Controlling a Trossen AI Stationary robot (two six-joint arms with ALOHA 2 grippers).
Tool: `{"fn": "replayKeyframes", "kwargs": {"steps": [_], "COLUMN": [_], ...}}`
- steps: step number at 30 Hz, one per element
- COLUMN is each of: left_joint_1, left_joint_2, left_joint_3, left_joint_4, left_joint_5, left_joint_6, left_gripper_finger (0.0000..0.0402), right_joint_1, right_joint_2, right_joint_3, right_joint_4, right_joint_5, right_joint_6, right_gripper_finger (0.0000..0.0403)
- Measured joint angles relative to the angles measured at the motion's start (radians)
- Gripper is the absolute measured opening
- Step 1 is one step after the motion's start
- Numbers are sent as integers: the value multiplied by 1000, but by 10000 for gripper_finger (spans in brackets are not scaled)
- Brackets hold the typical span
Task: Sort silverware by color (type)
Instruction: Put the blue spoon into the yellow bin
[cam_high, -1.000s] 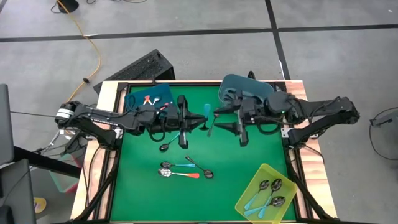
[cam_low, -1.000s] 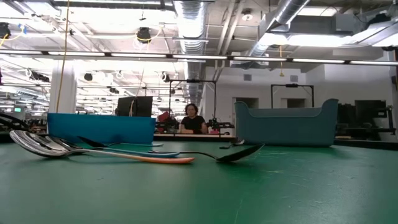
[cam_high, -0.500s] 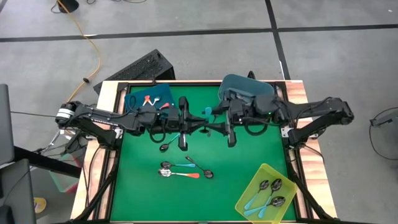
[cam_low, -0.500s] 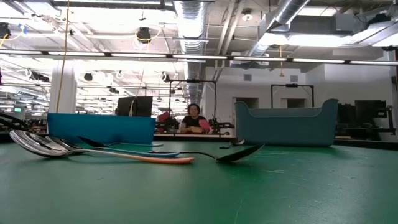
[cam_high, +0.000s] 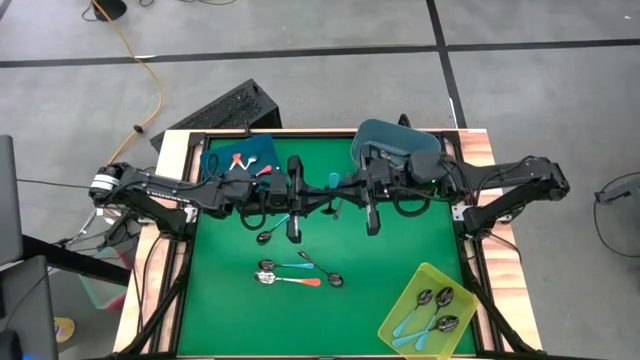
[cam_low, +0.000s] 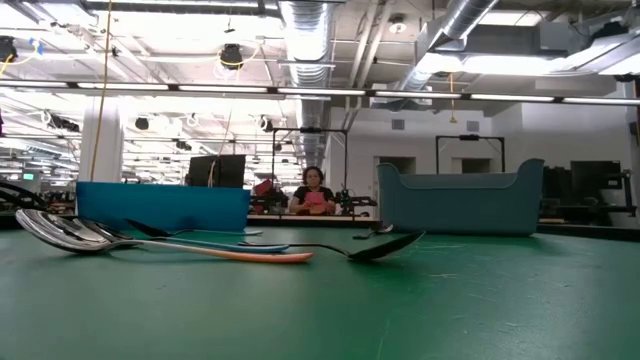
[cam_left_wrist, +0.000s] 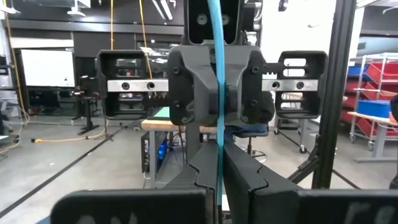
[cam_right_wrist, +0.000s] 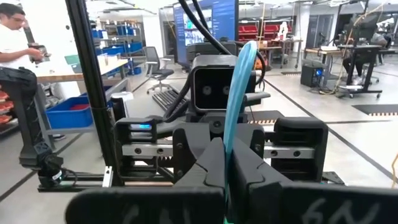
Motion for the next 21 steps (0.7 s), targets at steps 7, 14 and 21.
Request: {"fn": "replayKeyframes", "kwargs": {"steps": [7,14,21], "left_joint_1": [1,1,0], "left_joint_2": [0,-1,-39], "left_joint_3": [0,0,-1], "left_joint_4": [-35,-101,-246], "left_joint_5": [5,51,50], "left_joint_6": [-64,-126,-161], "left_gripper_finger": [3,56,115], "right_joint_1": [-2,-5,14], "right_joint_2": [-1,-10,-36], "right_joint_3": [0,0,0], "right_joint_4": [-18,-52,-239], "right_joint_5": [13,20,32], "right_joint_6": [37,45,86], "right_gripper_finger": [7,7,7]}}
